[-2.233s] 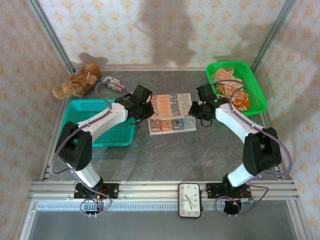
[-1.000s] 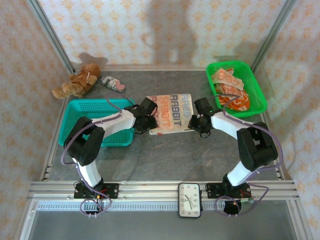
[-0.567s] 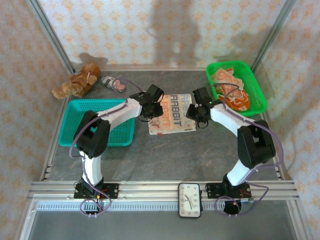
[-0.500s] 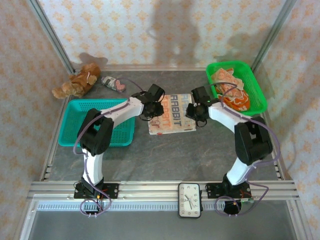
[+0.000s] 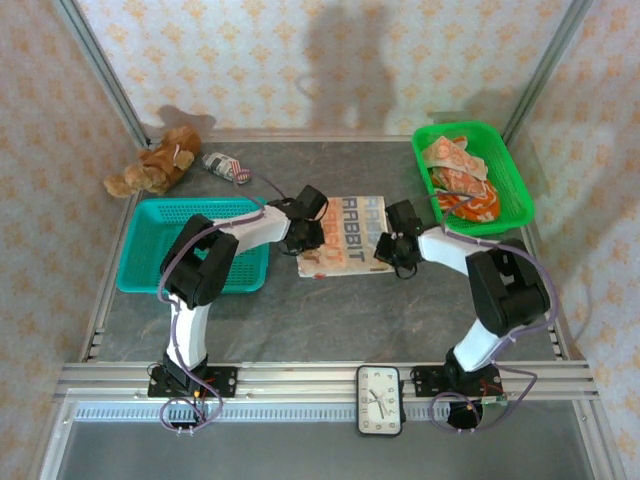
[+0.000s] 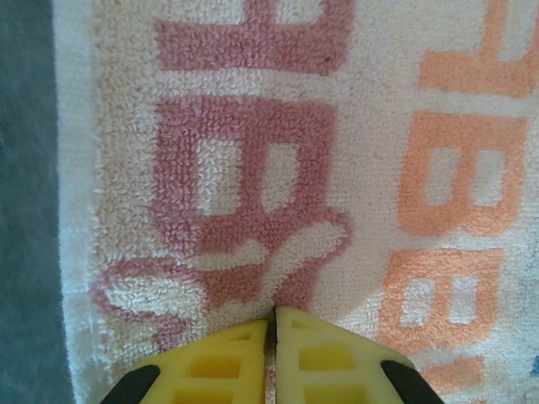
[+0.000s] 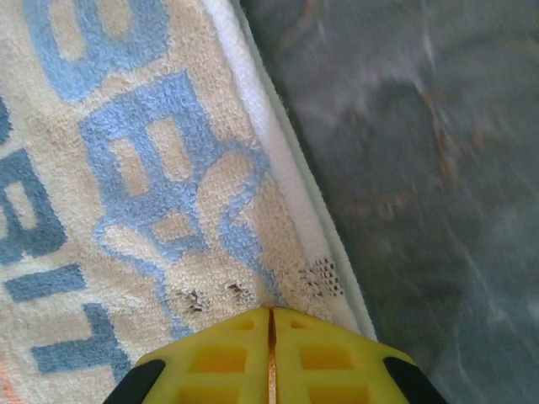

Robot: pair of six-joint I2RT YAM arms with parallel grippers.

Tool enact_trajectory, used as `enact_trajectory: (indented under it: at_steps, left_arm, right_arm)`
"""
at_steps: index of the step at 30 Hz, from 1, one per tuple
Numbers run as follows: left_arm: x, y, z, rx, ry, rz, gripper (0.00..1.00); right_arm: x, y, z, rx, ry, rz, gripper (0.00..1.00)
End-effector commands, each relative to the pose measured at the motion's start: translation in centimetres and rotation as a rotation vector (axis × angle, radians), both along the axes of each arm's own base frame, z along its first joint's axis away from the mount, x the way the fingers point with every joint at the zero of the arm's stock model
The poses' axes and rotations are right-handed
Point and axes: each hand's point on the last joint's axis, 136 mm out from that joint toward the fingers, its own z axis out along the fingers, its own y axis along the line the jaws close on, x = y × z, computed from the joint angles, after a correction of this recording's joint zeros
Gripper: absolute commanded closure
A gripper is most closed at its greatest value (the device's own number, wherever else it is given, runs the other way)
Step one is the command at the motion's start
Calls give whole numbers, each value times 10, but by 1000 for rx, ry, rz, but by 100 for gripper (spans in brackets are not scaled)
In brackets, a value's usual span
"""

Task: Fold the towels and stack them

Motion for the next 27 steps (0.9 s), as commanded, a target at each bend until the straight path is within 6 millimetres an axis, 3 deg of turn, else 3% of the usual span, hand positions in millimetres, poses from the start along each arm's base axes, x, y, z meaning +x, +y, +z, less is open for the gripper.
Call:
enact_trajectory:
  at_steps: [1,4,7,10,13,16,22,27]
  left_arm:
    - [-42,5,-18,38,90,-33,90]
    - [-58,3,-16,27,95,-35,90]
    - [-53,3,9,10,42,-30,90]
    - [-38,2,29,24,3,-44,90]
    - [-16,4,43,28,-34,-42,94]
    - [9,10,54,27,-69,-19,100]
    - [47,31,38,70,-52,23,100]
    - [65,41,24,105,-42,43,100]
  right_arm:
    - [-38,-13,-15,-40,72,-48,90]
    - [-54,-8,-10,-31,59,-45,90]
    - [-55,-4,2,-26,30,-40,89]
    - [-41,-2,19,-33,-9,-37,89]
    - [-18,2,38,-47,-57,-28,91]
    - [11,5,52,-49,-95,-26,100]
    - [74,4,57,-63,-118,-37,100]
    - [110,2,42,-76,-96,-33,100]
